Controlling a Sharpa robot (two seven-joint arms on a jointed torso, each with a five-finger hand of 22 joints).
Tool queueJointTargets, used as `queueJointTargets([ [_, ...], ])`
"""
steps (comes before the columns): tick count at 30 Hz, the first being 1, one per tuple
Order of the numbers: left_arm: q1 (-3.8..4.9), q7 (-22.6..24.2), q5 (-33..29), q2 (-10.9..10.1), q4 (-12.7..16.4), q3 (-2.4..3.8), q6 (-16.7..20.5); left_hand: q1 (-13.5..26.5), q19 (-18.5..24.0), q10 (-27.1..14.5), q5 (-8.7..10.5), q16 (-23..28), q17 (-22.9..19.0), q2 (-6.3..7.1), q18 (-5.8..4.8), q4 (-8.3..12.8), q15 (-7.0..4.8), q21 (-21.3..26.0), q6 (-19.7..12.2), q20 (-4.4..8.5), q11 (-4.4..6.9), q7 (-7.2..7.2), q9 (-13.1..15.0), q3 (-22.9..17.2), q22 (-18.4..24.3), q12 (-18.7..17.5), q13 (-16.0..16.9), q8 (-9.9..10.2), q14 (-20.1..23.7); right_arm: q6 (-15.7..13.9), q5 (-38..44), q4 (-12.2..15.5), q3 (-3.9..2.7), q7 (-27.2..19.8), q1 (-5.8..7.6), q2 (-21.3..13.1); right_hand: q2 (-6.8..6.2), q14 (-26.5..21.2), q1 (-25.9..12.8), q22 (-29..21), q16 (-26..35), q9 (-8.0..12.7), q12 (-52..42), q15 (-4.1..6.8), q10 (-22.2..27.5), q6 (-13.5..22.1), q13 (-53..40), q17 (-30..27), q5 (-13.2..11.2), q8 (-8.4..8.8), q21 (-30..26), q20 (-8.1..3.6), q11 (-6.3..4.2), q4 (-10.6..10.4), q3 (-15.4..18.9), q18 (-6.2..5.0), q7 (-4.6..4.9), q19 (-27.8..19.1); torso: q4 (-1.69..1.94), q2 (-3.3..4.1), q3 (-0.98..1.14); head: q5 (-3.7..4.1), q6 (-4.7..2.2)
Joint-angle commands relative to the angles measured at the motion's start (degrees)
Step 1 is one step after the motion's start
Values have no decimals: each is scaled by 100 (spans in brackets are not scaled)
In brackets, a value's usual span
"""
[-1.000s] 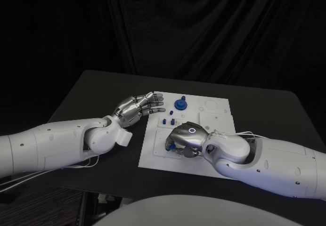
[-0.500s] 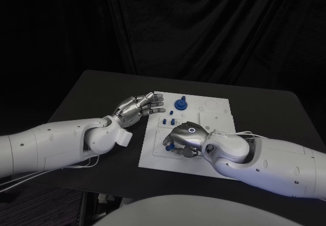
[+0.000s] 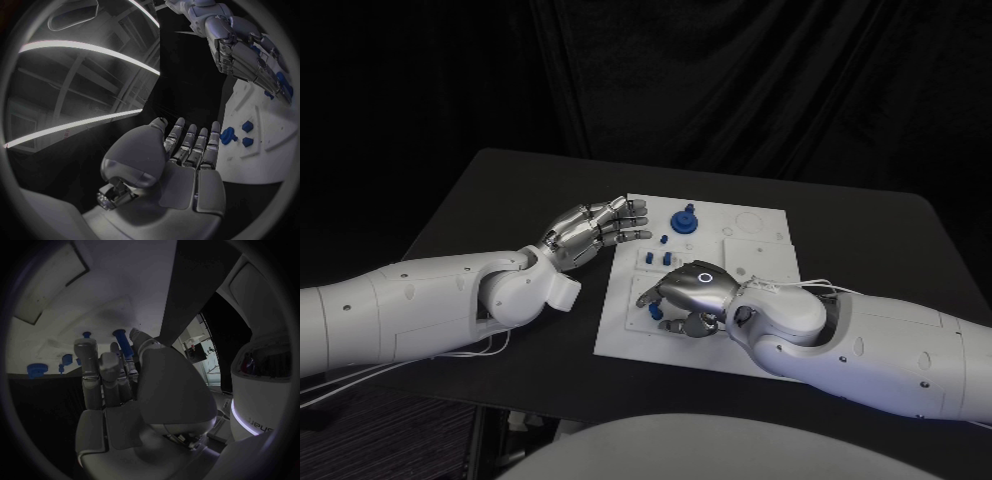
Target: Assemble the parts on the task board
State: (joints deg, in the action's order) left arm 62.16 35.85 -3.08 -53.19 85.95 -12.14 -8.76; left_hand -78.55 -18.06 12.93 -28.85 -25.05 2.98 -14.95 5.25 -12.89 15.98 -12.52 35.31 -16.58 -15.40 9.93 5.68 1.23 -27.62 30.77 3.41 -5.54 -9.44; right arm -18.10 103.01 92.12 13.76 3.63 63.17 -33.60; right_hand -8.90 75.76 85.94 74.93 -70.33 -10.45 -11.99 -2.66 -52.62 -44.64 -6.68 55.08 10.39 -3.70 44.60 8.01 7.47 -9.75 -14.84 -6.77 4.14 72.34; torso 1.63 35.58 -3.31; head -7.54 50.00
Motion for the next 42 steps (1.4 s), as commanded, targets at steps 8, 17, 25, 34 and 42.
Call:
queueJointTargets([
  [8, -11, 56, 5, -7, 14, 5, -76, 24, -42, 36, -15, -10, 4, -13, -92, -2, 20, -24, 21, 1, -15, 282, 3, -45, 6, 1, 5, -37, -34, -335, -83, 125, -36, 34, 10, -214, -12, -318, 152, 286, 140, 116, -207, -32, 1178, 73, -60, -228, -11, -57, -612, 69, 126, -225, 476, -208, 18, -274, -7, -2, 2, 47, 0],
  [17, -11, 70, 5, -44, 27, 5, -48, 24, -41, 36, -16, -12, 5, -11, -92, -2, 19, -24, 25, 1, -16, 282, 4, -47, 7, 1, 5, -38, -35, -811, -599, 454, -92, -16, 501, -841, -207, -574, 577, 247, 229, 210, -590, -4, 2091, 148, -69, -413, 144, -50, -1030, 52, 157, -709, 742, -252, -16, -479, -7, -13, 7, 156, 0],
  [25, -11, 111, 5, -74, 43, 4, -3, 24, -43, 49, -16, -33, 7, -1, -91, 0, 19, -25, 52, 1, -18, 282, 9, -48, 7, 23, 8, -45, -44, -1007, -1325, 984, -58, 16, 1085, -1798, 206, -547, 416, 296, 144, 186, -1463, 14, 1665, -164, -251, -356, 289, -238, -917, 38, 85, -648, 591, -231, 93, -388, -10, -14, 2, 254, 0],
  [34, -11, 218, 5, -92, 80, 4, 34, 19, -55, 77, -20, -53, 11, 43, -88, 17, 17, -30, 88, 1, -18, 270, 15, -49, 6, 50, 12, -61, -61, -548, -3155, 1197, 31, 321, 1233, -2698, 375, -164, 406, 408, -18, -179, -3893, 334, 28, -1221, -1604, -85, 495, -845, -347, -248, -454, -536, 450, -156, 305, 10, -27, -23, -1, 400, 0],
  [42, -11, 238, 5, -105, 84, 4, 40, 18, -62, 112, -24, -71, 13, 57, -87, 23, 16, -33, 117, 1, -28, 258, 20, -53, 5, 97, 18, -71, -76, -301, -3697, 1153, 48, 1072, 1117, -3031, 427, 357, -380, 578, -584, -445, -6921, 410, -1599, -1101, -5736, 826, 675, -1173, 419, -327, -543, -688, 704, -33, 200, 395, -22, -22, -7, 680, 0],
])
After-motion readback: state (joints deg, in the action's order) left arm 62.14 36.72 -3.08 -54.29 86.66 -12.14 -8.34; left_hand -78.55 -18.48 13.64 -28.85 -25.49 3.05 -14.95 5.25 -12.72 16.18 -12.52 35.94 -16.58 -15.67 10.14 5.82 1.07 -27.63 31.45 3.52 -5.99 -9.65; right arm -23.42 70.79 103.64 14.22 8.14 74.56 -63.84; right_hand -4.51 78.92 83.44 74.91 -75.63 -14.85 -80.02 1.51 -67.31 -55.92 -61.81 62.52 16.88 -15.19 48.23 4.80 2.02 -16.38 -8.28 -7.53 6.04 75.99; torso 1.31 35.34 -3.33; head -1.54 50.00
